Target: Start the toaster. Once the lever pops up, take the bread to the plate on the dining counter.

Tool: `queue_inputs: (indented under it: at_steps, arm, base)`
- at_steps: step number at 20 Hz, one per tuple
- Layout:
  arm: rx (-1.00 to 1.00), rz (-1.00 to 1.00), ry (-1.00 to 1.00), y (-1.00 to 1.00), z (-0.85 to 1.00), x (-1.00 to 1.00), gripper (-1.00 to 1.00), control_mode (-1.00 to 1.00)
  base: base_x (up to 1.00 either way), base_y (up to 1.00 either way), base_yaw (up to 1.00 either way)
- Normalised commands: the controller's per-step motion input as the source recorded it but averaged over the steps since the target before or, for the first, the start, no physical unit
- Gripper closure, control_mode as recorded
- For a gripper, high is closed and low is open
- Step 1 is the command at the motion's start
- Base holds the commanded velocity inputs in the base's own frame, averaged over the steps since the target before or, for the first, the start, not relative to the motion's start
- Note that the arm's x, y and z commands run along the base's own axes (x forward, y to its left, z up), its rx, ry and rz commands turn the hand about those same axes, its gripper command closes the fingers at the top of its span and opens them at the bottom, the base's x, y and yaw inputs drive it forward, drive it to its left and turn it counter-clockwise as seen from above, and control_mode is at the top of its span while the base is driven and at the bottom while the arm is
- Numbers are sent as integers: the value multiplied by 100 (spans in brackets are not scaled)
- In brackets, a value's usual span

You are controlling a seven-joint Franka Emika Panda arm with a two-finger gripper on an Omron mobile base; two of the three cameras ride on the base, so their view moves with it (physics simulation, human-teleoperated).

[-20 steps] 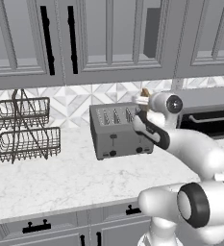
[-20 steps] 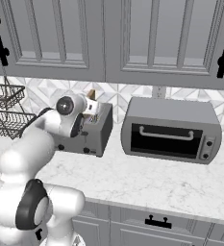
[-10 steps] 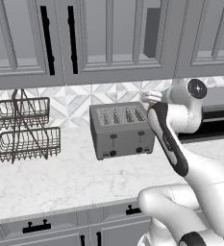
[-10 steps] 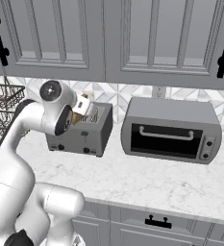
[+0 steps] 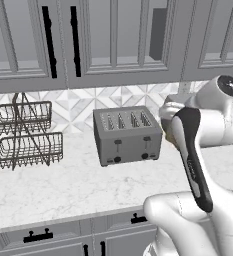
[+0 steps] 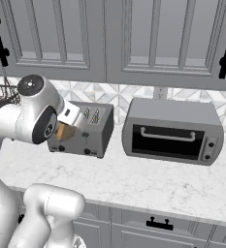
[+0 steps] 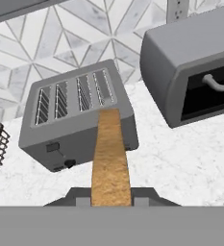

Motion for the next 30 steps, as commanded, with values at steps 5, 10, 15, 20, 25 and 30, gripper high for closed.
queue_inputs:
  at_steps: [5,10,15,20,25,30]
  arm:
    - [0,-1,0,-2,10,-98,100,-100]
    - [1,-3,0,0,8,-79,100,-100]
    - [0,0,2,0,5,-42,100,-100]
    - [0,0,0,0,0,0,100,100]
    - [0,0,0,0,0,0,100,100]
    - [0,0,0,0,0,0,100,100]
  base:
    - [0,0,0]
    - [0,0,0]
    - [0,0,0]
    - [-95,-1,-9]
    - [-52,-26,-55]
    - [0,-18,-88]
